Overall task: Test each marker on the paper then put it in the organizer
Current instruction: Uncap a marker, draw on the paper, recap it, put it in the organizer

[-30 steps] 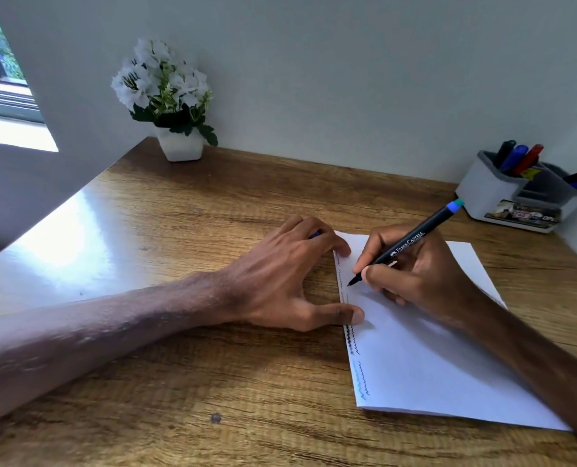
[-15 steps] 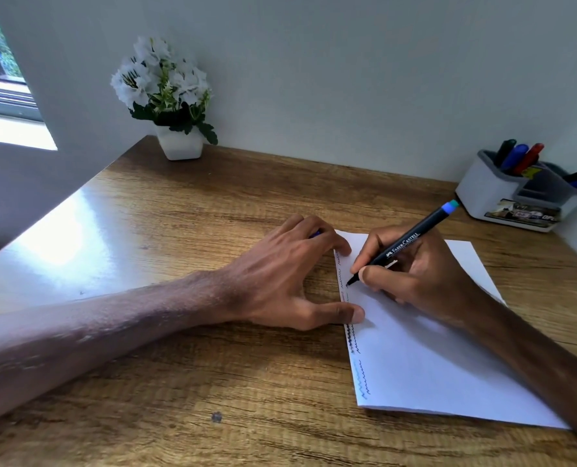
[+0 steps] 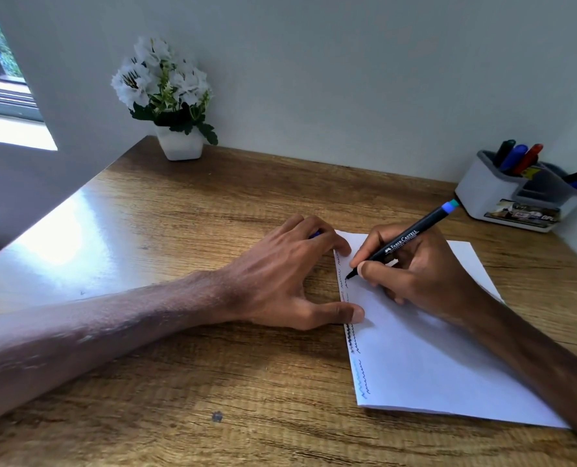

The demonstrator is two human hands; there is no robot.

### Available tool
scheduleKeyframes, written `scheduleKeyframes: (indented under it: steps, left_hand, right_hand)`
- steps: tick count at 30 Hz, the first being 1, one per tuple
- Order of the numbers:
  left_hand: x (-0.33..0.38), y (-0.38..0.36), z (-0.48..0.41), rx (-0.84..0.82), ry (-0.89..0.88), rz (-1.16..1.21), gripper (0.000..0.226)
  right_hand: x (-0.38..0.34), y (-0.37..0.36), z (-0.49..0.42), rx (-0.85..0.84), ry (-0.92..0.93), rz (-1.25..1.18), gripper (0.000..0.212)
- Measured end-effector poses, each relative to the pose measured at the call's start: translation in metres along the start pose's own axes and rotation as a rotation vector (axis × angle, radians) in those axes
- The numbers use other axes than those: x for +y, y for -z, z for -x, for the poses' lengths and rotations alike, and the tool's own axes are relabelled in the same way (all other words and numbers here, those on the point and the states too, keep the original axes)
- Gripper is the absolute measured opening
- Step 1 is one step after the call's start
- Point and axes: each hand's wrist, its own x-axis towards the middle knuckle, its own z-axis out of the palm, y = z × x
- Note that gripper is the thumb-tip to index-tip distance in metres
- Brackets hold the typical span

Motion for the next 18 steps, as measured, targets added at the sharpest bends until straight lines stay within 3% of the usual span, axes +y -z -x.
scheduleKeyframes:
  steps: [18]
  left_hand:
    - [-0.0001, -0.0012, -0.0003, 0.003, -0.002, -0.002, 0.087]
  right_hand:
    - [0.0025, 0.0003, -0.0016, 0.043, -0.044, 0.027, 0.016]
